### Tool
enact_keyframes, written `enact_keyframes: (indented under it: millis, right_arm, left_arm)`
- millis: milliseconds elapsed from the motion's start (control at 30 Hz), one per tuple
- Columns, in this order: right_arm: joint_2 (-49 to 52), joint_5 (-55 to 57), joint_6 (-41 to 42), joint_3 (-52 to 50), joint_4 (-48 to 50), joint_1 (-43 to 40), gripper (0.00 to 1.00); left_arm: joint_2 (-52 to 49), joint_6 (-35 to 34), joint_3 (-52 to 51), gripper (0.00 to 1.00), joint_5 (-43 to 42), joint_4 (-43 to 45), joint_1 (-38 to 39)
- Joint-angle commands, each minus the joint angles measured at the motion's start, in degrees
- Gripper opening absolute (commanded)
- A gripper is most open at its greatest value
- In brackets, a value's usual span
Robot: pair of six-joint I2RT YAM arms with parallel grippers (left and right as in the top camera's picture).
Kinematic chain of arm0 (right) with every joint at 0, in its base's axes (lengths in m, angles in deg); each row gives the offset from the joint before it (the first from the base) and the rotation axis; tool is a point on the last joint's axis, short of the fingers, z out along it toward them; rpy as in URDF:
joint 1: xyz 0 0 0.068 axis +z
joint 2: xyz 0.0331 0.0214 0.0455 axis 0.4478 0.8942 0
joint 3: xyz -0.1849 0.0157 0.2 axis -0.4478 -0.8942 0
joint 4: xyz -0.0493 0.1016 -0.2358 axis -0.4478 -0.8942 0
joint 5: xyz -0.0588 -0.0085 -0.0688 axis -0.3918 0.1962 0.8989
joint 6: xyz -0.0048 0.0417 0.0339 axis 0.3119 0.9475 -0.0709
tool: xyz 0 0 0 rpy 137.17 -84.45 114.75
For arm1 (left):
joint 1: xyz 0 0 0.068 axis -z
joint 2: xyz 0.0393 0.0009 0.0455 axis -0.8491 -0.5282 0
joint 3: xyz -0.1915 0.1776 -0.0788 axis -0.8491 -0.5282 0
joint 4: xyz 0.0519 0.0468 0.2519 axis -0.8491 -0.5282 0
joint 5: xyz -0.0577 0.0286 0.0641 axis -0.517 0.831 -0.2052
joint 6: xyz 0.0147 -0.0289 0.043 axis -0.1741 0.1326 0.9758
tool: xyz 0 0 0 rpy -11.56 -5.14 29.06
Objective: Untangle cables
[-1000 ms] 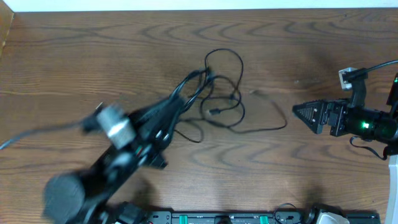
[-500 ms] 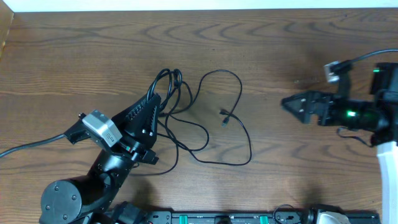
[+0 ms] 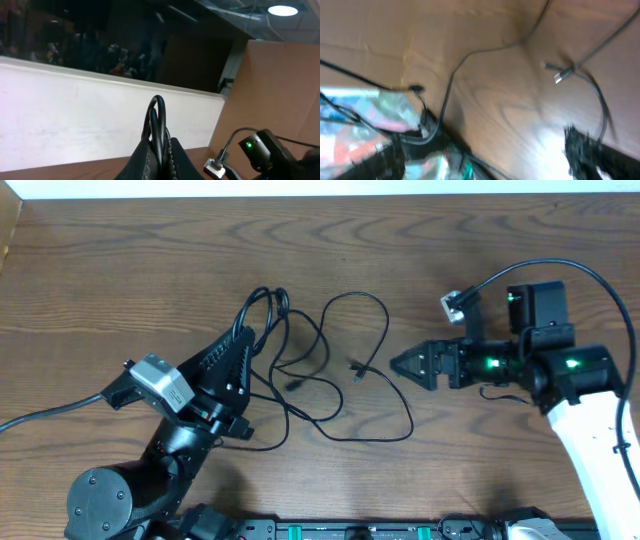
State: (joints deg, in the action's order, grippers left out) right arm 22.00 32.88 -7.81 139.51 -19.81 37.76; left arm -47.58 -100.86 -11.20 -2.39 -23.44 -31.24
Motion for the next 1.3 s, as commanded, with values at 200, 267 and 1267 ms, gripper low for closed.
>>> enact_keyframes:
  millis: [200, 267, 1267]
  right_arm:
    - [0.8, -0.3, 29.9, -11.0, 19.5, 13.7, 0.88]
    - [1.6, -0.4, 34.0, -12.7, 23.2, 16.0, 0.84]
    - [5.2, 73.0, 24.6, -3.8, 1.0, 10.9, 0.01]
  left_arm:
    - [0.1, 1.1, 0.4, 0.08, 1.6, 0.2, -0.1]
    - [0.1, 1.1, 0.4, 0.08, 1.6, 0.0, -0.1]
    - [0.1, 4.2, 0.4, 0.08, 19.9, -7.3, -0.1]
